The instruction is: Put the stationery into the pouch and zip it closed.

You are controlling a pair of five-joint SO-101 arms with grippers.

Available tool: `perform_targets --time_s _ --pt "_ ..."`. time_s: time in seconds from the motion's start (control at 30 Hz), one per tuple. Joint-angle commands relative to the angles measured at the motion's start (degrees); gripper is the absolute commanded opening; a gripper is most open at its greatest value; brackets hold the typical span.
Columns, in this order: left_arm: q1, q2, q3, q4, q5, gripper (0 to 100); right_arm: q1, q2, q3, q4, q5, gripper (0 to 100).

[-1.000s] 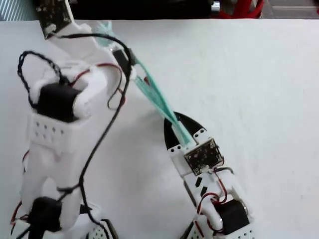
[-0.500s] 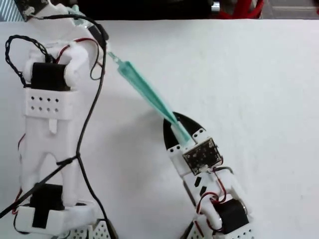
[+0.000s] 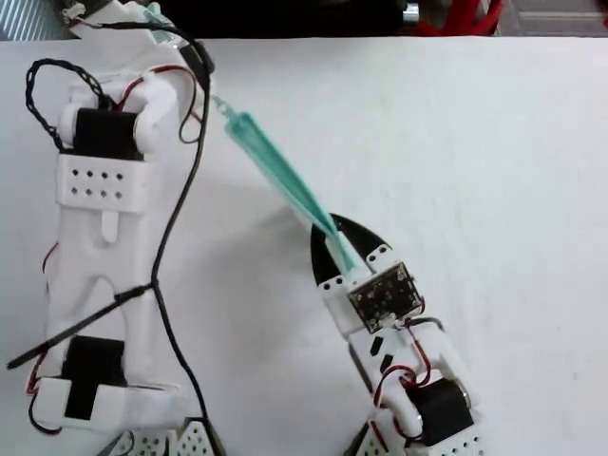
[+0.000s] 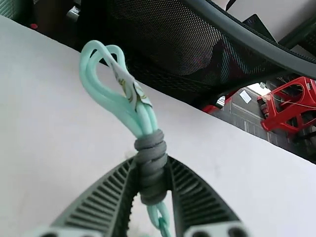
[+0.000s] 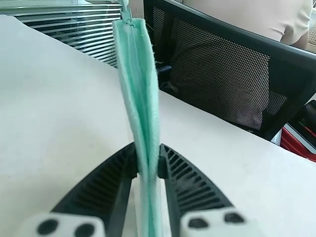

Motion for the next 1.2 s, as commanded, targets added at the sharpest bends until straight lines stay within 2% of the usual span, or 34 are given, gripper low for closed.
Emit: perform_targets --time_s 0.0,0.1,0.2,0.27,0.37,0.53,0.7,0.77,0.87,1.0,1.17 --pt "-8.0 2.2 -1.5 -6.9 -1.0 2 0.8 -0.1 -0.1 0.7 -0.4 2.1" --pt "-7.7 3.2 -1.5 -6.9 -1.7 2 0.8 -0.1 -0.1 0.7 -0.4 2.1" --pt "-6.8 2.0 -2.8 -5.9 -7.2 4 0.8 -0.1 0.0 0.6 -0.4 2.1" --pt "-5.7 0.0 -4.9 -1.8 -10.2 11 0.8 -0.1 0.0 0.6 -0.4 2.1" --pt "-3.0 -3.4 -7.0 4.7 -10.3 22 0.2 -0.1 0.1 0.6 -0.4 2.1" --pt "0.8 -5.1 -6.6 5.4 -12.2 21 -0.6 -0.1 0.1 0.5 -0.4 2.1" --pt "2.1 -5.0 -6.5 5.8 -19.9 21 -0.5 0.0 1.7 -0.7 -0.4 2.1" --pt "0.0 -5.0 -6.1 6.2 -24.4 21 -0.5 0.0 2.9 -1.8 -0.4 2.1" --pt "-6.8 -4.9 -1.1 6.3 -30.5 21 -0.5 0.0 4.1 -2.8 -0.4 2.1" --pt "-16.2 0.2 11.6 -0.9 -40.5 10 -0.5 0.0 4.2 -3.0 -0.4 2.1" --pt "-18.0 11.1 16.7 -4.5 -50.7 2 -0.5 0.0 4.7 -3.1 -0.4 2.1"
